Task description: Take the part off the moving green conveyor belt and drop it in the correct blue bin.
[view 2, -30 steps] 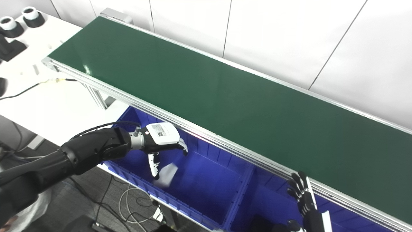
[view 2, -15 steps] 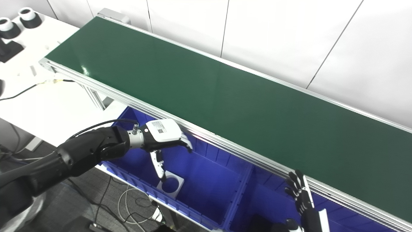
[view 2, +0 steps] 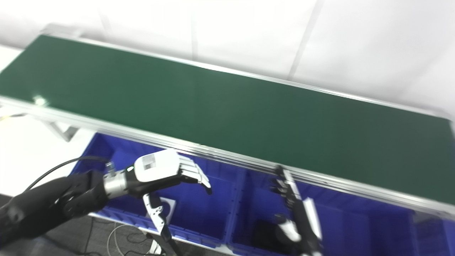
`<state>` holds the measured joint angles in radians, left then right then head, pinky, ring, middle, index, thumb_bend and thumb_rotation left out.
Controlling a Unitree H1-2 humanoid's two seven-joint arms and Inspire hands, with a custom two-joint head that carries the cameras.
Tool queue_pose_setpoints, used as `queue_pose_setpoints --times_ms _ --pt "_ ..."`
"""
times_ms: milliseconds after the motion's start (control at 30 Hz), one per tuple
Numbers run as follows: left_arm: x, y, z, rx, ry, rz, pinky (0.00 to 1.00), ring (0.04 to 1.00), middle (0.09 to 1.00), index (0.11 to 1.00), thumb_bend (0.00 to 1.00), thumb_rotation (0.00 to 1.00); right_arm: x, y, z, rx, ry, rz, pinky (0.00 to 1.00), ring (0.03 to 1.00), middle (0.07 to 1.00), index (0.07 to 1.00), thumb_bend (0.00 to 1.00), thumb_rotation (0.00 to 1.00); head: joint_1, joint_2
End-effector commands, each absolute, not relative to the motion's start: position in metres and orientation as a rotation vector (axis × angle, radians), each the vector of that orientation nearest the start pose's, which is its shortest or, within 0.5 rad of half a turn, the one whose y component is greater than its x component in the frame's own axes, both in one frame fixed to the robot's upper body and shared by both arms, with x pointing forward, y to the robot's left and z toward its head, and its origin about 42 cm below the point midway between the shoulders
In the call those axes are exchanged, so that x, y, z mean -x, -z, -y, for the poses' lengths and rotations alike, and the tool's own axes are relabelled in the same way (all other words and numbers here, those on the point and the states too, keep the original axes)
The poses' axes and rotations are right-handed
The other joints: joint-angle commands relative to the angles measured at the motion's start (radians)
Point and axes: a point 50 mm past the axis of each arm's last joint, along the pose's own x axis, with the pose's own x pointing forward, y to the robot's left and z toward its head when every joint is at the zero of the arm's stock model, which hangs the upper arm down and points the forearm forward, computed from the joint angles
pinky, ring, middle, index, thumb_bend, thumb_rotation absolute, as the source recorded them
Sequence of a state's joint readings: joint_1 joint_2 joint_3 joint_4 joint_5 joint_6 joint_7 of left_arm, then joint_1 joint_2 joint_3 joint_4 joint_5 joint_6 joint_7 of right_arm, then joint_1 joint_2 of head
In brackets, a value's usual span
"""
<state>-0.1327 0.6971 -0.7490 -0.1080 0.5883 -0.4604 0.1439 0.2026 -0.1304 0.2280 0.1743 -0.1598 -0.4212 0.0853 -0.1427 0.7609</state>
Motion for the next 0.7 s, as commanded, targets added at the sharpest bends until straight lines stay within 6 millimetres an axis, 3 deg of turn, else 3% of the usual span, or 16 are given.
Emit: queue_pose_setpoints --times_ms 0,33,67,100,133,167,300,467,533,667 --pt "-0.243 -0.140 -0.237 -0.953 0.832 0.723 0.61 0.698 0.728 0.723 1.00 0.86 -0.197 -0.031 0.186 0.221 -0.333 0.110 0.82 0.896 0.944 0.967 0.91 1.00 -0.087 -0.029" --pt "-0.243 -0.141 -0.236 -0.945 0.816 0.737 0.60 0.687 0.720 0.726 1.00 0.86 -0.196 -0.029 0.182 0.219 -0.330 0.105 0.83 0.897 0.942 0.956 0.93 1.00 -0.087 -0.029" --pt "-0.245 -0.140 -0.237 -0.933 0.789 0.746 0.59 0.684 0.717 0.727 1.00 0.86 -0.196 -0.027 0.175 0.216 -0.327 0.100 0.83 0.898 0.942 0.953 0.93 1.00 -0.158 -0.061" --pt "-0.246 -0.139 -0.237 -0.925 0.772 0.751 0.58 0.675 0.714 0.731 1.00 0.88 -0.195 -0.025 0.171 0.215 -0.324 0.097 0.83 0.892 0.938 0.942 0.93 0.99 -0.158 -0.061" --pt "-0.248 -0.136 -0.238 -0.919 0.747 0.752 0.58 0.672 0.713 0.733 1.00 0.88 -0.195 -0.023 0.165 0.214 -0.323 0.093 0.83 0.890 0.937 0.938 0.93 0.99 -0.211 -0.091" --pt "-0.249 -0.133 -0.239 -0.915 0.730 0.755 0.58 0.671 0.719 0.749 1.00 0.89 -0.194 -0.022 0.161 0.214 -0.323 0.091 0.84 0.895 0.943 0.934 0.93 0.99 -0.211 -0.091" --pt "-0.253 -0.113 -0.243 -0.874 0.671 0.722 0.62 0.709 0.761 0.811 1.00 0.91 -0.193 -0.015 0.146 0.239 -0.322 0.085 0.88 0.918 0.959 0.943 0.94 0.99 -0.281 -0.154" --pt "-0.244 -0.089 -0.239 -0.804 0.560 0.666 0.70 0.773 0.823 0.866 0.96 0.89 -0.190 -0.008 0.140 0.284 -0.312 0.091 0.85 0.931 0.971 0.953 0.94 1.00 -0.275 -0.203" --pt "-0.239 -0.077 -0.233 -0.747 0.521 0.621 0.71 0.787 0.837 0.871 0.96 0.87 -0.188 -0.005 0.142 0.295 -0.300 0.088 0.87 0.939 0.974 0.956 0.93 1.00 -0.238 -0.239" --pt "-0.233 -0.060 -0.217 -0.605 0.453 0.496 0.74 0.813 0.849 0.854 0.99 0.84 -0.185 -0.001 0.149 0.299 -0.292 0.078 0.90 0.943 0.981 0.961 0.94 0.99 -0.174 -0.267"
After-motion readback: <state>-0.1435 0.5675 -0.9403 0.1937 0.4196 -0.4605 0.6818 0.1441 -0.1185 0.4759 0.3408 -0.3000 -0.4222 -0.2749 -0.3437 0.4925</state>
